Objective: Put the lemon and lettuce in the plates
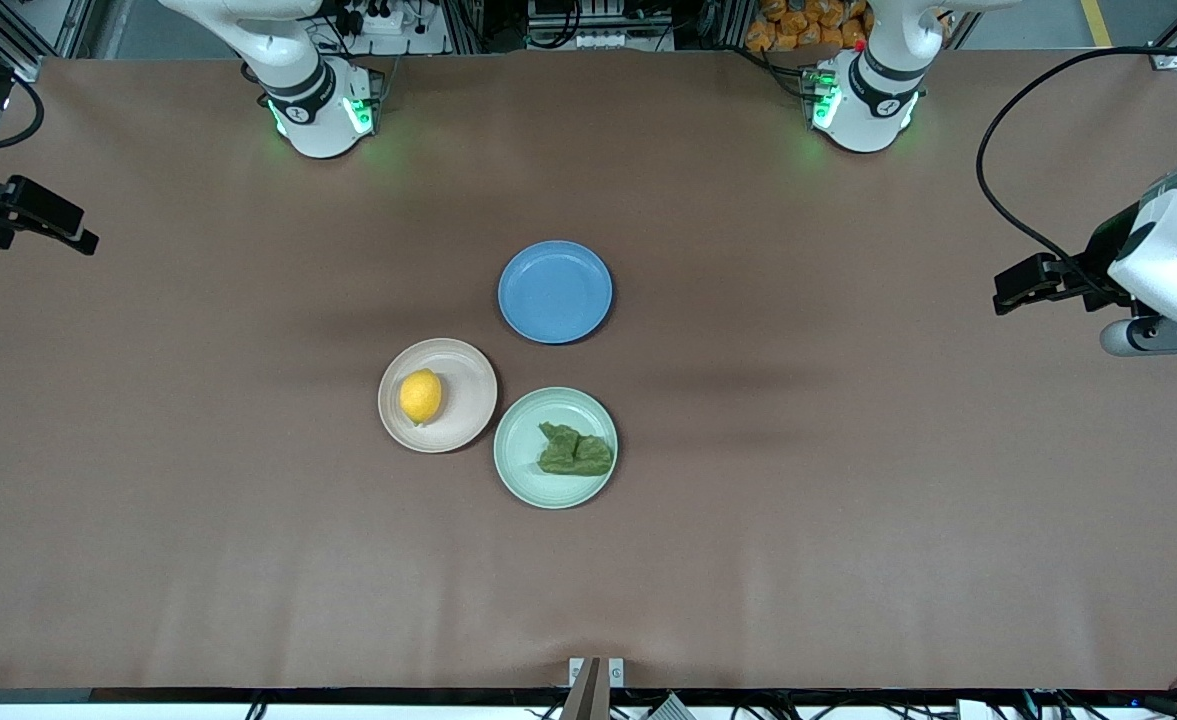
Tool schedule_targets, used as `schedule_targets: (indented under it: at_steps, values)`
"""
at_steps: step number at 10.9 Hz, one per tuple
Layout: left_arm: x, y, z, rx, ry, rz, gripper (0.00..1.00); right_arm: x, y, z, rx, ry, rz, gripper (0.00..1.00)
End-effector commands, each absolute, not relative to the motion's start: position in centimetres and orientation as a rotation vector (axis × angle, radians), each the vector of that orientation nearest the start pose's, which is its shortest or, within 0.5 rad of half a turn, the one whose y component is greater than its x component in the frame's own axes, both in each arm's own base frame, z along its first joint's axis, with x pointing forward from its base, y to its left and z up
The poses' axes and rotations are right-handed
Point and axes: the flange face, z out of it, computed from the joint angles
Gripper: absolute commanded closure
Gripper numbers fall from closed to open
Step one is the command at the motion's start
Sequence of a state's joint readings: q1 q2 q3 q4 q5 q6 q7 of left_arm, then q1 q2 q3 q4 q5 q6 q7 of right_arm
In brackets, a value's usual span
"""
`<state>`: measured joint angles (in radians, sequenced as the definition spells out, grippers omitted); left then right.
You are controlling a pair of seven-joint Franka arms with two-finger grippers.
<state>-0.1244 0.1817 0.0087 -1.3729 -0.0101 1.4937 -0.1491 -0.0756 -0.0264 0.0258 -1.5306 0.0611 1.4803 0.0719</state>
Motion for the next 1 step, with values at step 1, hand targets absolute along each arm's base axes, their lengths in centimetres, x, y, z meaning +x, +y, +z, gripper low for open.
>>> schedule_targets:
  at_steps: [1]
  values:
    - [59.66, -7.08, 60.88, -3.123, -0.017, 0.088, 0.0, 53.69, -0.62, 65.42, -3.18, 0.124, 0.042, 0.0]
